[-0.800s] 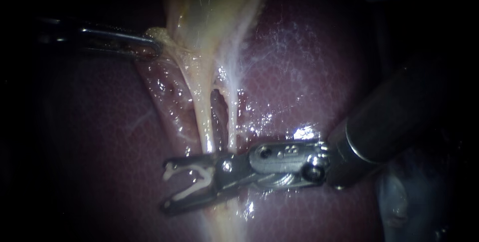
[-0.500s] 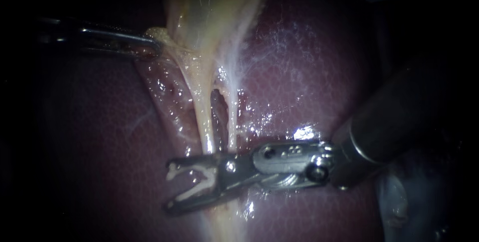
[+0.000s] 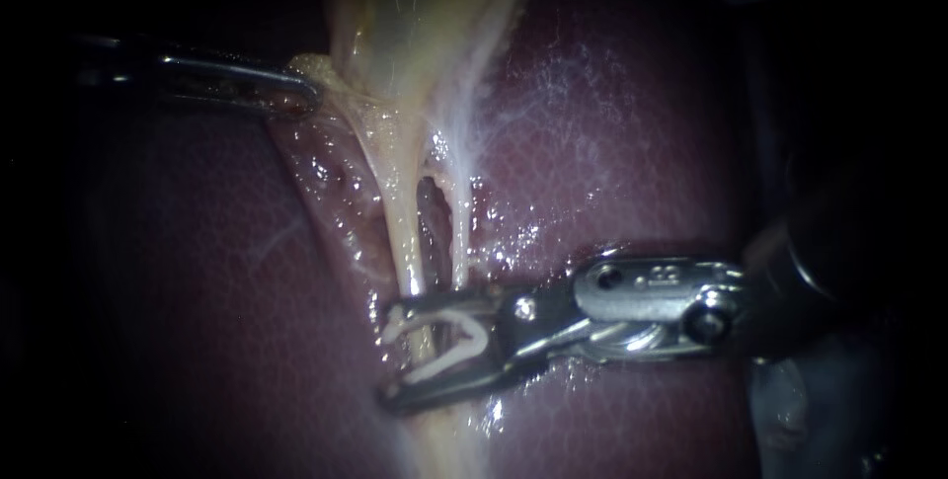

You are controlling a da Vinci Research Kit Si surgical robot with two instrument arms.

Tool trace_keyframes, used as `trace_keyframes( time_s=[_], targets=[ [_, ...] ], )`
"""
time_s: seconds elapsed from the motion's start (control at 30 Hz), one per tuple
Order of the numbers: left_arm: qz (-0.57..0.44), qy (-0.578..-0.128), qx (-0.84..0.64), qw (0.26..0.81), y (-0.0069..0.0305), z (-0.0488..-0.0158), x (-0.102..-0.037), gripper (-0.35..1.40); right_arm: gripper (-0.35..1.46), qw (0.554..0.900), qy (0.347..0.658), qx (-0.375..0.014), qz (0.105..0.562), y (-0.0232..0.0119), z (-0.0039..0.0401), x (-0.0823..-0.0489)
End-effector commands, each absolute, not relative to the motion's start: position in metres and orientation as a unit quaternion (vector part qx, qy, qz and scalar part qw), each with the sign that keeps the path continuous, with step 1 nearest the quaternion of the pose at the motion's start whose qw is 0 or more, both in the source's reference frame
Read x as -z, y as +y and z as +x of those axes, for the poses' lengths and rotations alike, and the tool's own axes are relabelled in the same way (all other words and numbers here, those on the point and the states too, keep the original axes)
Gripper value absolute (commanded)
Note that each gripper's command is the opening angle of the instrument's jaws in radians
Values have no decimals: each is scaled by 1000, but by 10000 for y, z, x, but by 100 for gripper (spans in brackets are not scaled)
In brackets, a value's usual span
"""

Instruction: Clipping first clip left tube

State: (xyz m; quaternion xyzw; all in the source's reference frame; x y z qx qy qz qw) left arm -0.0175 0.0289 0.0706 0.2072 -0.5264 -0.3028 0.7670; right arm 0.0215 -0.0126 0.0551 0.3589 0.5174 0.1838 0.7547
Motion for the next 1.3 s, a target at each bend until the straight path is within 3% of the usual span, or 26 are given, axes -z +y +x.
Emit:
trace_keyframes(
  time_s=[0.03, 0.83, 1.3],
  targets=[
    [207, -526, 303, 767, 289, -175, -706, -35, 49, 754, 517, -184, 359, -124, 212, -550],
    [207, -527, 303, 767, 289, -174, -707, -35, 49, 746, 499, -222, 382, -124, 194, -599],
    [207, -527, 302, 767, 289, -174, -707, -35, 49, 721, 485, -245, 429, -131, 194, -664]
  ],
)
